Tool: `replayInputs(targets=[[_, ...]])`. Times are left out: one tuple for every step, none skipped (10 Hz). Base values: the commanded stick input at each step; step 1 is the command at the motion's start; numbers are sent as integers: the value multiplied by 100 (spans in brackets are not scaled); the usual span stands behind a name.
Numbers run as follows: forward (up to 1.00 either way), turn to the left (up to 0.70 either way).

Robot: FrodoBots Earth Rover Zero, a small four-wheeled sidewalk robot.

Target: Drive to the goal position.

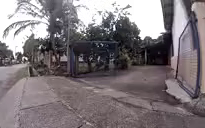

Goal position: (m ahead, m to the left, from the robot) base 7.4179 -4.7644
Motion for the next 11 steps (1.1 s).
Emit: replayInputs(targets=[[0,-45],[0,-45],[0,-45],[0,-45],[0,-45],[0,-45],[0,-45],[0,-45],[0,-45],[0,-45],[0,-45]])
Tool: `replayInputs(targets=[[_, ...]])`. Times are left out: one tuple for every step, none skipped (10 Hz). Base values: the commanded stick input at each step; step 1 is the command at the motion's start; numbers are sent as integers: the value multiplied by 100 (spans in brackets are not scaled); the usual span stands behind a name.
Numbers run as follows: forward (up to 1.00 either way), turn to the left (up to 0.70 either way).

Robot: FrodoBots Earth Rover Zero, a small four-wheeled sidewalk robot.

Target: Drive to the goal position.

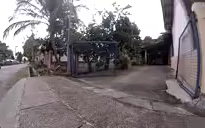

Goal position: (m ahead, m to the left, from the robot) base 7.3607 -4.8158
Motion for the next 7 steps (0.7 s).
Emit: replayInputs(targets=[[0,-45],[0,-45],[0,-45],[0,-45],[0,-45],[0,-45],[0,-45]])
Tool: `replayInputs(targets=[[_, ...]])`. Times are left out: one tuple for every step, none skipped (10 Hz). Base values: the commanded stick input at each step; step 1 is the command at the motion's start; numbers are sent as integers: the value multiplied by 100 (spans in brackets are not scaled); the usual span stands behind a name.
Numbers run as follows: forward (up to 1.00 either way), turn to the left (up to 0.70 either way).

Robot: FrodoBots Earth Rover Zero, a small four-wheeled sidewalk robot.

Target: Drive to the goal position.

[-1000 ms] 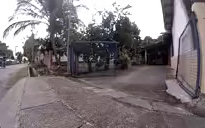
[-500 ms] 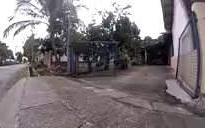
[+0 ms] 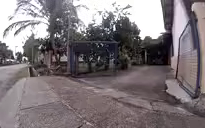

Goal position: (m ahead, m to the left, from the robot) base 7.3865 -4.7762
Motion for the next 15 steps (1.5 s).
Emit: replayInputs(targets=[[0,-45],[0,-45],[0,-45],[0,-45],[0,-45],[0,-45],[0,0],[0,0],[0,15],[0,45],[0,45],[0,45],[0,45],[0,45],[0,45]])
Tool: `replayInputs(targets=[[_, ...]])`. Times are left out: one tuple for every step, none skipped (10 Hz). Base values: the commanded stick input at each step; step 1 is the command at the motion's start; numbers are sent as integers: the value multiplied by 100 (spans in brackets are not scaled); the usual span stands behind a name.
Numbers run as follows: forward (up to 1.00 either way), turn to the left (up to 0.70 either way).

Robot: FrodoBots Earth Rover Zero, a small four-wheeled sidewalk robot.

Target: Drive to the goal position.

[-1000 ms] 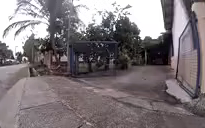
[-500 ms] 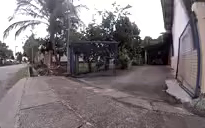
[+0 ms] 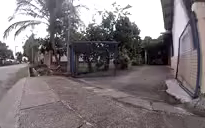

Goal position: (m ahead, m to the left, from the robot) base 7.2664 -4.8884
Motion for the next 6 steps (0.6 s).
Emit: replayInputs(targets=[[0,45],[0,45],[0,45],[0,45],[0,45],[0,45]])
